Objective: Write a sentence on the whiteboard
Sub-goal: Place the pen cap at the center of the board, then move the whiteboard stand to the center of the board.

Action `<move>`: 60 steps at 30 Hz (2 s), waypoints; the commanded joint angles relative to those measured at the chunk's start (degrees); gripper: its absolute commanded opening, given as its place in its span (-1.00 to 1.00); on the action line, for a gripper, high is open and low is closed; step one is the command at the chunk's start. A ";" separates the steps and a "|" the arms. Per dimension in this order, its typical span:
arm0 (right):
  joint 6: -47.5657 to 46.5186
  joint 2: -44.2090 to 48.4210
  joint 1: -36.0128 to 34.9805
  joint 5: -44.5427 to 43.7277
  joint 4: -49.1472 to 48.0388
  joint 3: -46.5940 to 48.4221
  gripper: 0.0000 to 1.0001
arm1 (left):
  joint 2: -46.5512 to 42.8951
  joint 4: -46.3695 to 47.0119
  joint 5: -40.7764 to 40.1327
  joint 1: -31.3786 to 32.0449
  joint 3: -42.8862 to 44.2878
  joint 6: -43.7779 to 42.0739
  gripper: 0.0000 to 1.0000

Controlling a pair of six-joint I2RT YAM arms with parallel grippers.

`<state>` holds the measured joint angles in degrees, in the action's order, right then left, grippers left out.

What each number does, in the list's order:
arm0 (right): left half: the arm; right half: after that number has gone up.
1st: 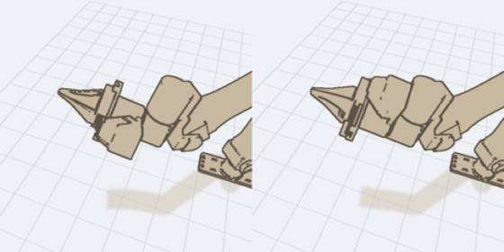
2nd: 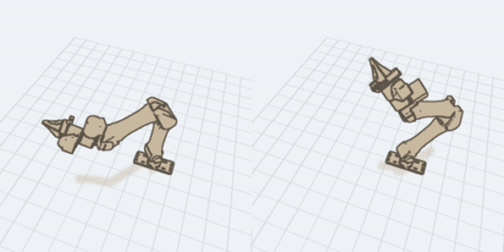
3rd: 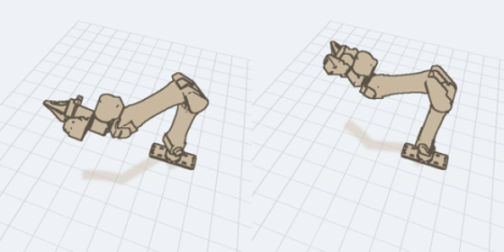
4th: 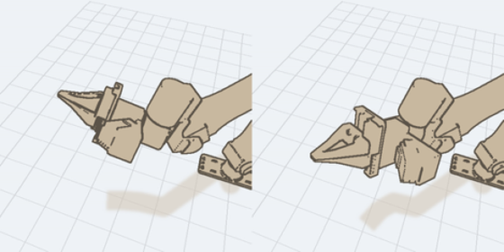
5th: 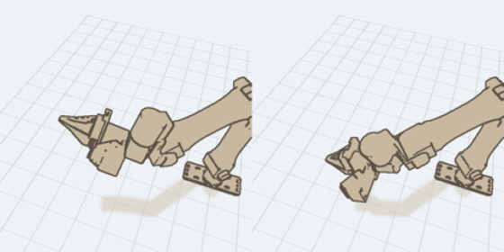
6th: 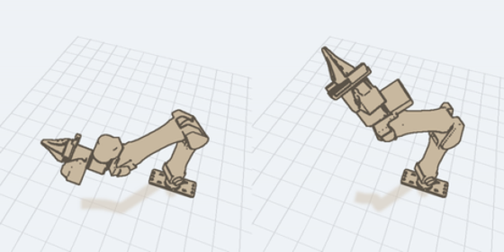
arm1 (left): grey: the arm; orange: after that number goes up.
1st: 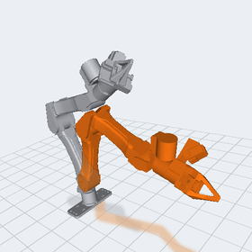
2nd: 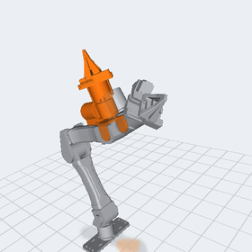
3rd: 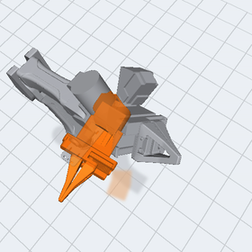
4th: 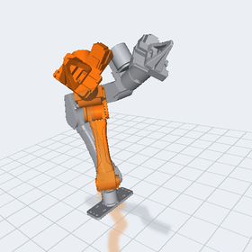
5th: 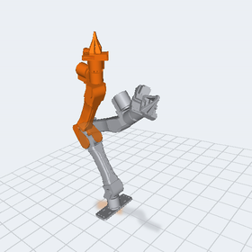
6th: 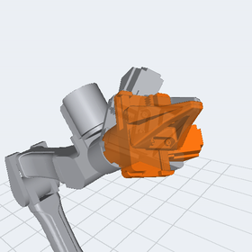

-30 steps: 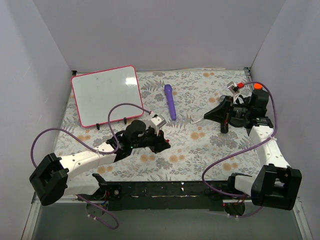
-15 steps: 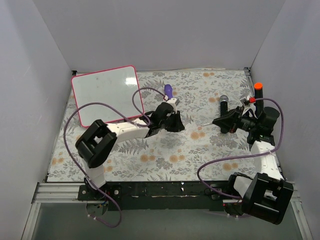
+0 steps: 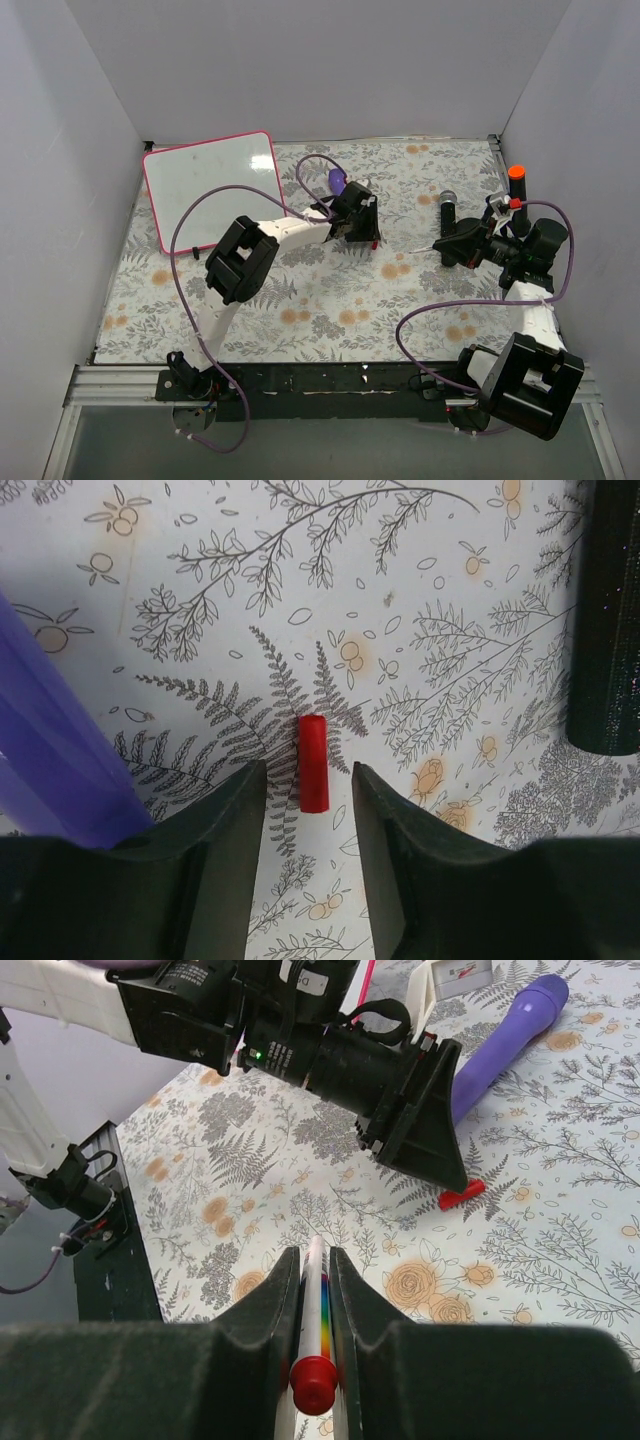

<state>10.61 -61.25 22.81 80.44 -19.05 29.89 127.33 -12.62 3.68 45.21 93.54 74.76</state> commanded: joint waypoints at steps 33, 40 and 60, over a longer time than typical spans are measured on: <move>-9.47 -1.06 0.04 5.16 5.43 2.54 -0.97 | -55.53 -1.87 22.35 -52.94 -29.74 -13.22 0.89; -9.47 -1.32 -0.04 5.25 6.13 2.98 -0.97 | -46.04 -4.08 12.24 -58.83 -23.93 -19.02 0.92; -9.47 -4.05 -1.27 6.39 7.71 4.65 -0.97 | -33.64 7.52 11.52 -69.47 -24.98 -23.96 0.96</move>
<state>1.78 -65.21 21.67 84.53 -11.53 32.12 92.79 -8.10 15.99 -24.27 67.79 53.87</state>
